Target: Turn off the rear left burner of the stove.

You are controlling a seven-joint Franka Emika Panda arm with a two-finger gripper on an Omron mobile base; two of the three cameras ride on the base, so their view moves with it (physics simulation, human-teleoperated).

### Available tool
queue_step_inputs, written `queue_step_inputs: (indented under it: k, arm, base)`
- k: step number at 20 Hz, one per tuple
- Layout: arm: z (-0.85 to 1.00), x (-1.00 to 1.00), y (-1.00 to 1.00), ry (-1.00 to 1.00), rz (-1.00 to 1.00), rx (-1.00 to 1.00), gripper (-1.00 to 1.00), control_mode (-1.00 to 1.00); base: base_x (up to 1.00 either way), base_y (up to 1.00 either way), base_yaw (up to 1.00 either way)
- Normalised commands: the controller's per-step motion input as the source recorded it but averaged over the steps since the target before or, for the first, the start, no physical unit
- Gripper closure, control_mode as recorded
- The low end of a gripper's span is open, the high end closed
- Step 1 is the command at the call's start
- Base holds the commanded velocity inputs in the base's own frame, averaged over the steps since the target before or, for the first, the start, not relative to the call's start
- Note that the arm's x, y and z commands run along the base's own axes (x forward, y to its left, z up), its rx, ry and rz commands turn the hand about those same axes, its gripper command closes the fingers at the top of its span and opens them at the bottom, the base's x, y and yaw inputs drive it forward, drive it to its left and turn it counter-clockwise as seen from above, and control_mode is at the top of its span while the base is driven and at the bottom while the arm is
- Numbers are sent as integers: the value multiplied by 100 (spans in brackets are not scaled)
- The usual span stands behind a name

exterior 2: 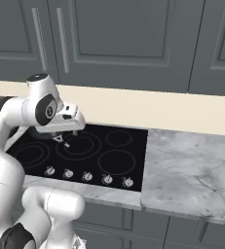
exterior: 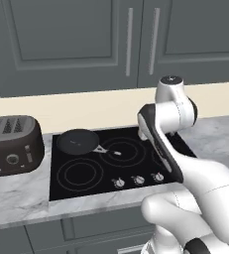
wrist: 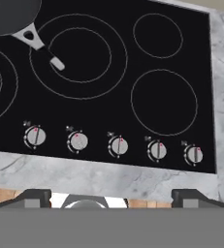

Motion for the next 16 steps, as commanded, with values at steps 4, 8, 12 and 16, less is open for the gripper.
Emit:
queue_step_inputs:
  k: [4, 8, 12, 16]
  arm:
    - [-38, 0, 0, 4, 4, -3, -100, -100]
    - [-40, -5, 0, 8, 8, -1, -100, -100]
    - [-44, 0, 3, 14, 6, 0, -100, -100]
    - [-41, 0, 9, 12, 1, 0, -100, -100]
  base:
    - [0, 0, 0]
    - [0, 0, 0]
    - [0, 0, 0]
    - [0, 0, 0]
